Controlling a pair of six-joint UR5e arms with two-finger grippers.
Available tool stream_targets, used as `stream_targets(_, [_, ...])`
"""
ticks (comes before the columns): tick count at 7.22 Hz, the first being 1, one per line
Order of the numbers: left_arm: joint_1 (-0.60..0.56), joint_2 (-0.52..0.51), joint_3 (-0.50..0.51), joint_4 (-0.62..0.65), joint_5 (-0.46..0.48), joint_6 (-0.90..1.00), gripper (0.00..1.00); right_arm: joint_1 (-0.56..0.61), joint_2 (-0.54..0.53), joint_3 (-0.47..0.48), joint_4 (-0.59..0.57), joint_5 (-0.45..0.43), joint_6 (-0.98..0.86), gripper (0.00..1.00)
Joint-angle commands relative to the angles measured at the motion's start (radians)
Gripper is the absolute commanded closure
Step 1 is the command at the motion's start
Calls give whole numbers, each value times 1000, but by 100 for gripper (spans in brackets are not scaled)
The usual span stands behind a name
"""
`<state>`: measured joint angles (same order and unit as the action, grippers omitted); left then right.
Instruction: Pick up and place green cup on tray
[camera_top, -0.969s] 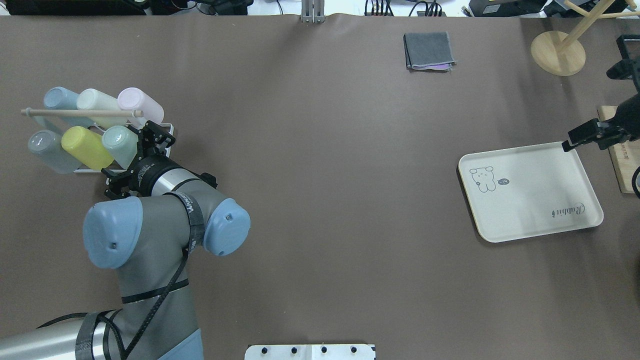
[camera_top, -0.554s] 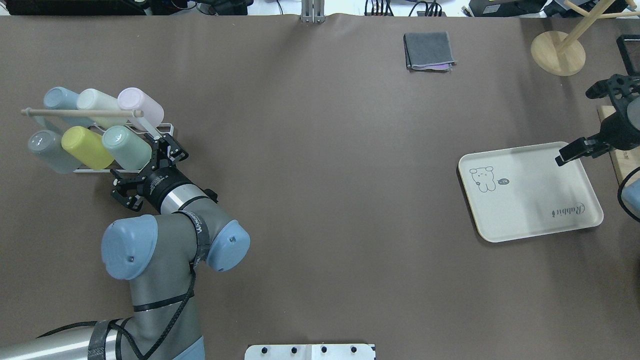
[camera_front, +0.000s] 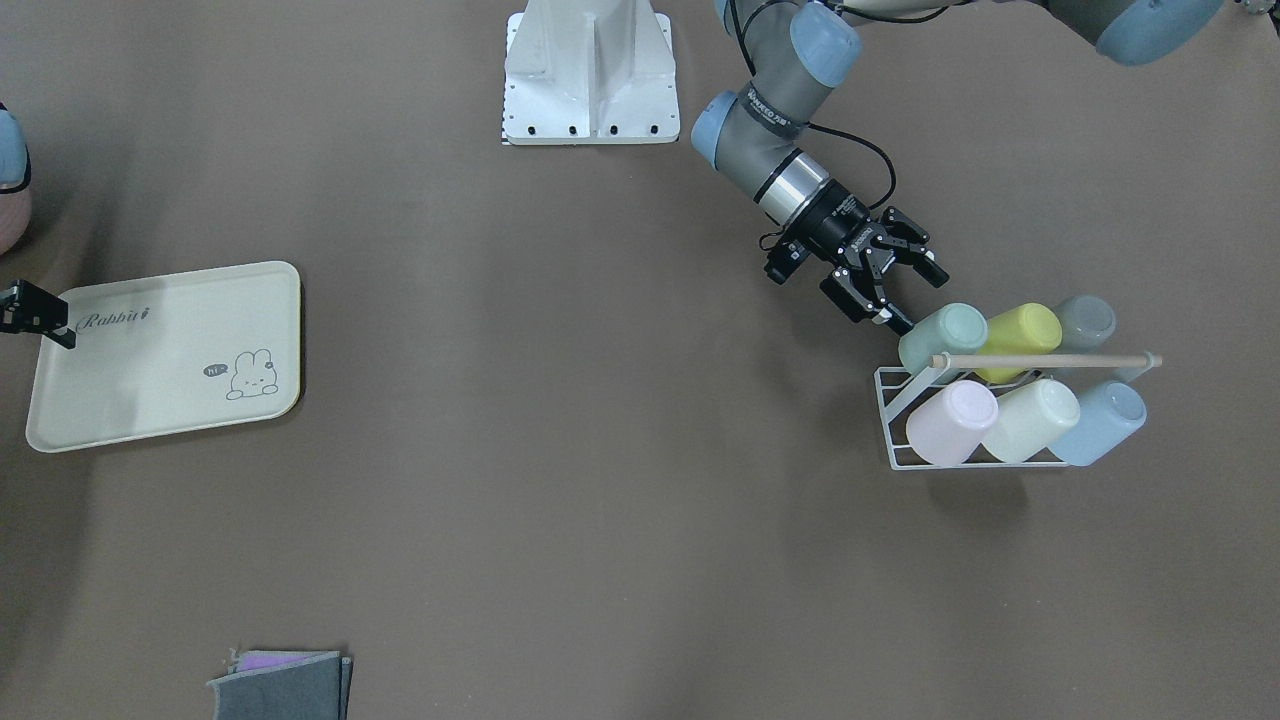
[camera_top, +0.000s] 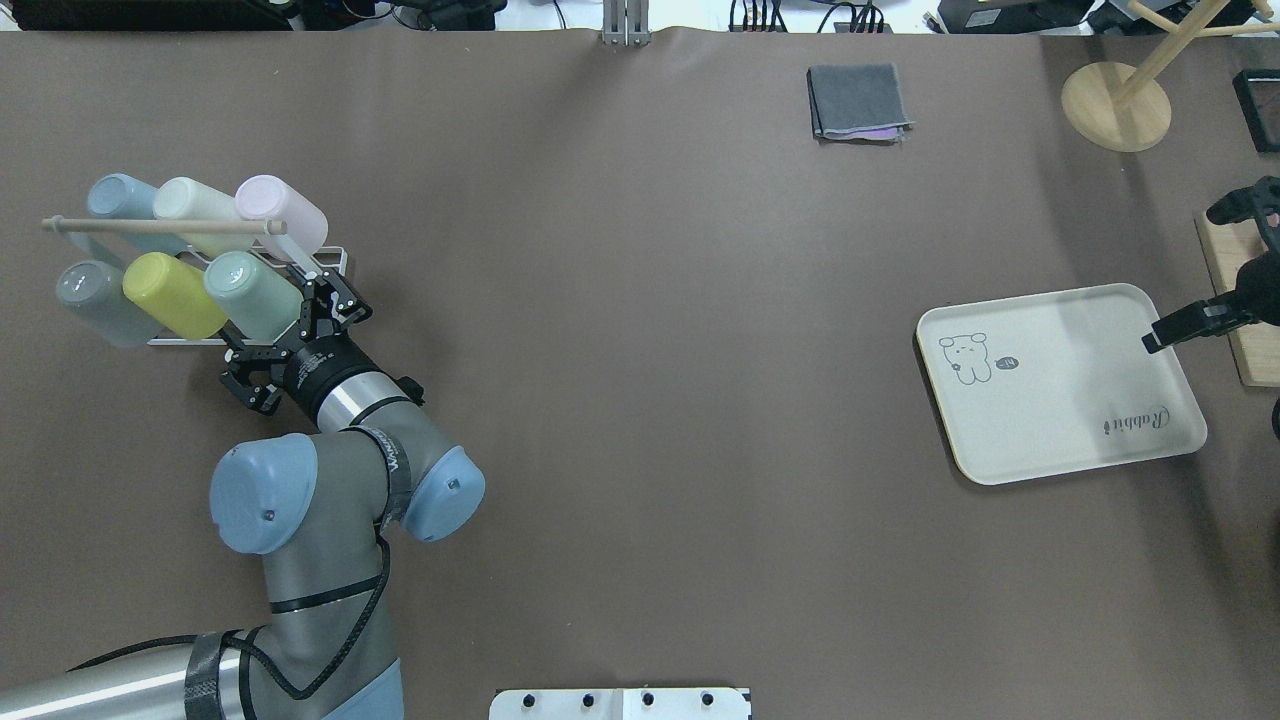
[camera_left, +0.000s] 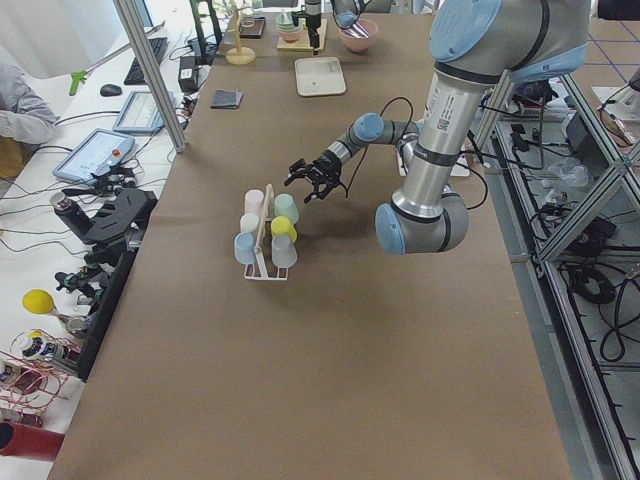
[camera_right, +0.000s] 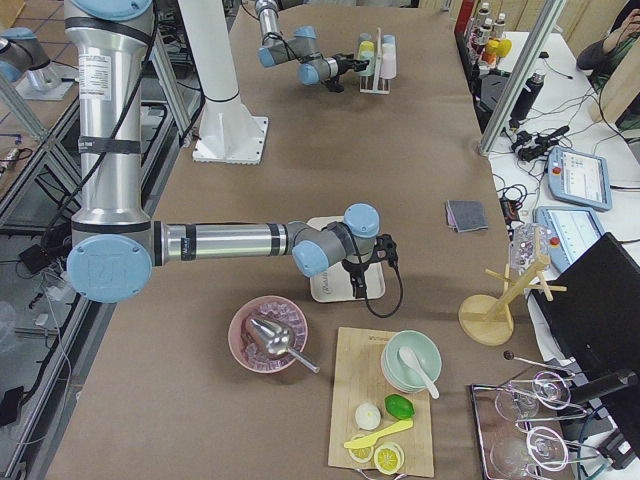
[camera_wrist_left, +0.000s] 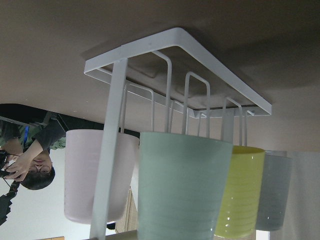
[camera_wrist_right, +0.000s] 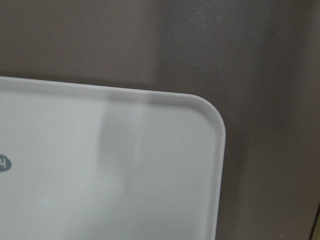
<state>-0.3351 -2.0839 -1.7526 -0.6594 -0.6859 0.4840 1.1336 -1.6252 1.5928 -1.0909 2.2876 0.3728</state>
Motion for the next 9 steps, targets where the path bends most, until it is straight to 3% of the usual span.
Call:
stream_targets(1, [1,4,39,-17,42,-2,8,0,-10,-40,38,-4,1,0])
stream_targets(4, [-1,7,74,-46,74,-1,8,-2,5,-48,42,-27,6,2])
stream_targets(6, [-8,1,85,-37,77,1,8,-2,19,-54,98,-100,17,2])
stream_targets(9, [-28,5,125,-43,114,-1,9,0,15,-57,115,-97,57,2])
